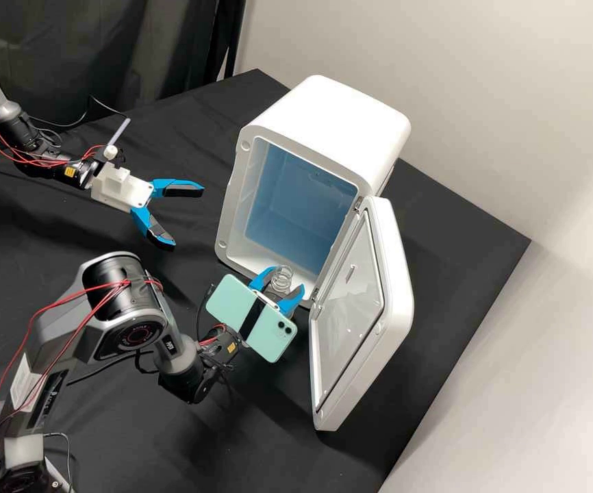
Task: Place the flask in the incubator
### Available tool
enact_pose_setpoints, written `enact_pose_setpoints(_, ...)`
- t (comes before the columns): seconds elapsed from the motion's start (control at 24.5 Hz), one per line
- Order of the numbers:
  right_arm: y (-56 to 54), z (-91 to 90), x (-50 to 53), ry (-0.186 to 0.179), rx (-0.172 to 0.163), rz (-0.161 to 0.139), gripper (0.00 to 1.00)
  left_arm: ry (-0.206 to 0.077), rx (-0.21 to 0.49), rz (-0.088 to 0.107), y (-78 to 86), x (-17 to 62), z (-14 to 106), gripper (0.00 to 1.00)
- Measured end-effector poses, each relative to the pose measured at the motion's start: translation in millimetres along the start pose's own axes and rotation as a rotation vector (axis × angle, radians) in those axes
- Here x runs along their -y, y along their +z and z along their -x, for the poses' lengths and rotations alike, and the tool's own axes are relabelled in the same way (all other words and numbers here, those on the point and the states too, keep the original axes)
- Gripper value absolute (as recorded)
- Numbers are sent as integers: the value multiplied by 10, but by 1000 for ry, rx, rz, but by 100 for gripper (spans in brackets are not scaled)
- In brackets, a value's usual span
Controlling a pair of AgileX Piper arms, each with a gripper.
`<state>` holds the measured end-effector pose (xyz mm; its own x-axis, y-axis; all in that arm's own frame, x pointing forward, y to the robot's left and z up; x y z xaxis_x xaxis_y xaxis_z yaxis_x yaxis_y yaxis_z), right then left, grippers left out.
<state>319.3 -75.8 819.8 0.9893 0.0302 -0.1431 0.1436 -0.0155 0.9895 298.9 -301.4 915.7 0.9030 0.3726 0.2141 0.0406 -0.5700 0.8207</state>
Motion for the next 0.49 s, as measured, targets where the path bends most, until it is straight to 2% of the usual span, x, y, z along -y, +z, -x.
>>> enact_pose_setpoints(0.12,-47,-49,3,1,-18,-13,0,0,0,0,0,0,0,100)
enact_pose_setpoints(0.49,-136,-180,-70,44,-50,-6,0,0,0,0,0,0,0,100)
